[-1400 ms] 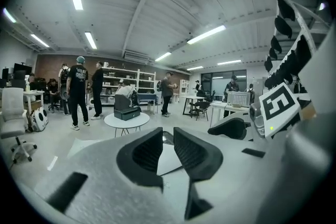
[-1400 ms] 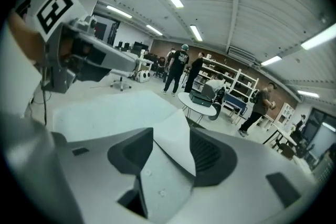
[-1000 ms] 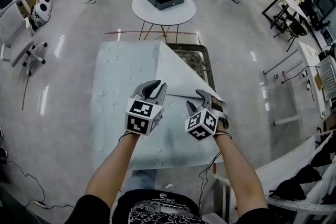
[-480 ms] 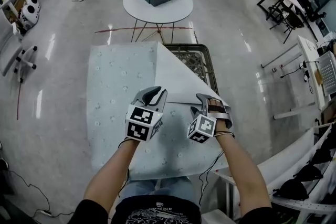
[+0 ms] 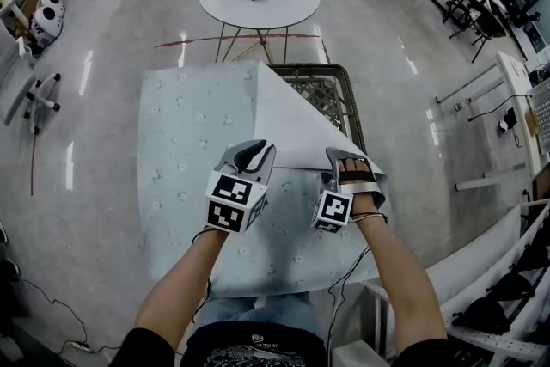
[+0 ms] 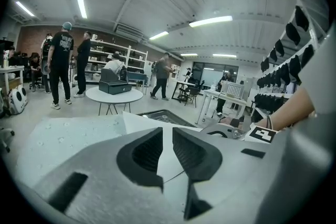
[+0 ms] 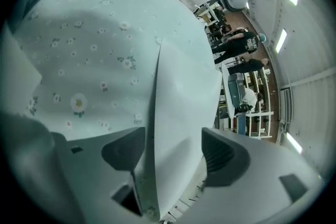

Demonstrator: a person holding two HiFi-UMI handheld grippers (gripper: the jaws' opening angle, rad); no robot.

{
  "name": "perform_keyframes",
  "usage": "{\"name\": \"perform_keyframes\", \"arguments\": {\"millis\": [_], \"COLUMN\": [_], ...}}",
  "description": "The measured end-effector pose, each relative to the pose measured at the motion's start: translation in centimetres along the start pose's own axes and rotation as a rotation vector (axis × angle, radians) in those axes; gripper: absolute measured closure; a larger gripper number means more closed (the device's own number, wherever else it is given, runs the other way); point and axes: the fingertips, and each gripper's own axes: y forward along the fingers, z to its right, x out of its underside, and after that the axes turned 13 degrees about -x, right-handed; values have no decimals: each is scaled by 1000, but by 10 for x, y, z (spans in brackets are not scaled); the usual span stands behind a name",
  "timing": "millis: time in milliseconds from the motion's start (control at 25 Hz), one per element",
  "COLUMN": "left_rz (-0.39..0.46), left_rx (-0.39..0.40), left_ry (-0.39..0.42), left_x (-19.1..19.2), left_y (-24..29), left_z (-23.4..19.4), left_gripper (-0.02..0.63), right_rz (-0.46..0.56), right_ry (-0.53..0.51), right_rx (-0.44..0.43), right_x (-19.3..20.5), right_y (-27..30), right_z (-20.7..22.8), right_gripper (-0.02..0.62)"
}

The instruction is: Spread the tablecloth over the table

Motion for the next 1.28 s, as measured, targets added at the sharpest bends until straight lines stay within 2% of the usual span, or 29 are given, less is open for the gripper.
{"name": "perform_keyframes", "arguments": {"millis": [160, 200, 400, 680, 840, 1000, 1280], "left_rz": [-10, -13, -22, -30, -26, -27, -44], "left_rx": [-11, -15, -28, -39, -56, -64, -71], "left_ry": [-1, -1, -11, -20, -29, -37, -38], "left_x": [3, 3, 4, -4, -11, -17, -24], "left_y": [8, 9, 16, 24, 29, 37, 56], "left_z": [-1, 0, 2, 9, 10, 15, 29], "left_gripper": [555, 554, 563, 563, 563, 563, 563], "right_rz": [3, 10, 48, 175, 279, 372, 540], "right_ry": [0, -1, 43, 153, 275, 443, 833], "right_rx": [32, 47, 57, 51, 44, 42, 6], "right_x": [1, 2, 7, 6, 9, 19, 57], "right_y": [-2, -1, 2, -9, -16, -23, -28], "right_z": [6, 8, 12, 23, 37, 58, 107], "right_gripper": [278, 315, 390, 471, 523, 574, 588]}}
